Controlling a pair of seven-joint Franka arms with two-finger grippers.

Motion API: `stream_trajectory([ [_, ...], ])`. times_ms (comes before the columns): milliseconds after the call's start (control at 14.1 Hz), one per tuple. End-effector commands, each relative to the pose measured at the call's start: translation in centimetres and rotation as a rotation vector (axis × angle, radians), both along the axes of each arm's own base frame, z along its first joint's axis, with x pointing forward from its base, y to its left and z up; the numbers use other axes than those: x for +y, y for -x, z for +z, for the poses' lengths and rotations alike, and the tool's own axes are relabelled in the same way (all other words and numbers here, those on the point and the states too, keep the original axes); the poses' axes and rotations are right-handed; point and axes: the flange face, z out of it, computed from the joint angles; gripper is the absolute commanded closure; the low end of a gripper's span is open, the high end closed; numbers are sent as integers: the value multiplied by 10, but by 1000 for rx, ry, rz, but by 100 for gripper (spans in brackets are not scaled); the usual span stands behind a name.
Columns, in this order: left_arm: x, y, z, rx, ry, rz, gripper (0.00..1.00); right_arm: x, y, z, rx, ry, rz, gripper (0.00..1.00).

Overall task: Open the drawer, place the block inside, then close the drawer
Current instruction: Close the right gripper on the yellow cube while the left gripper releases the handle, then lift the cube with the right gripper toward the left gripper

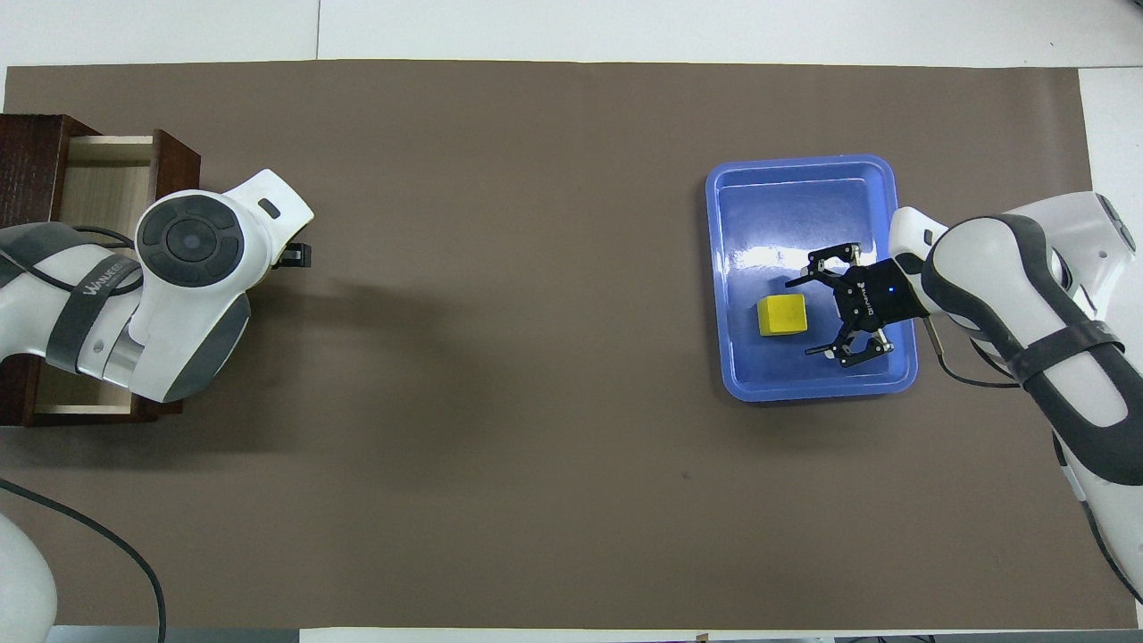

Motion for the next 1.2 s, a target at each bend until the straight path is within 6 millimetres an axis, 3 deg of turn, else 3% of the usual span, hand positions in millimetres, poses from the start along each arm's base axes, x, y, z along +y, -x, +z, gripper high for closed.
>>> stream_trajectory([
  [0, -30, 9, -8, 28, 29, 15, 0, -3, 3, -7, -20, -15, -5, 3],
  [212, -25, 5, -3, 28, 25, 27, 0, -1, 4, -8, -22, -11, -5, 9],
  [283, -21, -2, 12, 27, 13, 40, 0, -1, 4, -8, -23, -10, -4, 20],
  [354, -18, -9, 29, 29, 6, 63, 0, 0, 4, -8, -21, -11, -4, 46],
  [425, -18, -15, 46, 31, 39, 101, 0, -1, 4, -8, -22, -10, -5, 85],
  [495, -20, -20, 63, 30, 85, 141, 0, 0, 3, -8, -21, -10, -7, 100],
  [778, -9, -43, 123, 96, 209, 316, 0, 2, -4, 2, -31, -16, -3, 100],
  [849, 6, -48, 135, 92, 240, 389, 0, 2, -8, 7, -30, -20, -6, 100],
  [991, 20, -50, 143, 87, 329, 515, 0, 7, -15, 29, -8, -42, -6, 100],
  [1132, 14, -48, 145, 62, 379, 696, 0, 16, -18, 54, 10, -61, 2, 100],
])
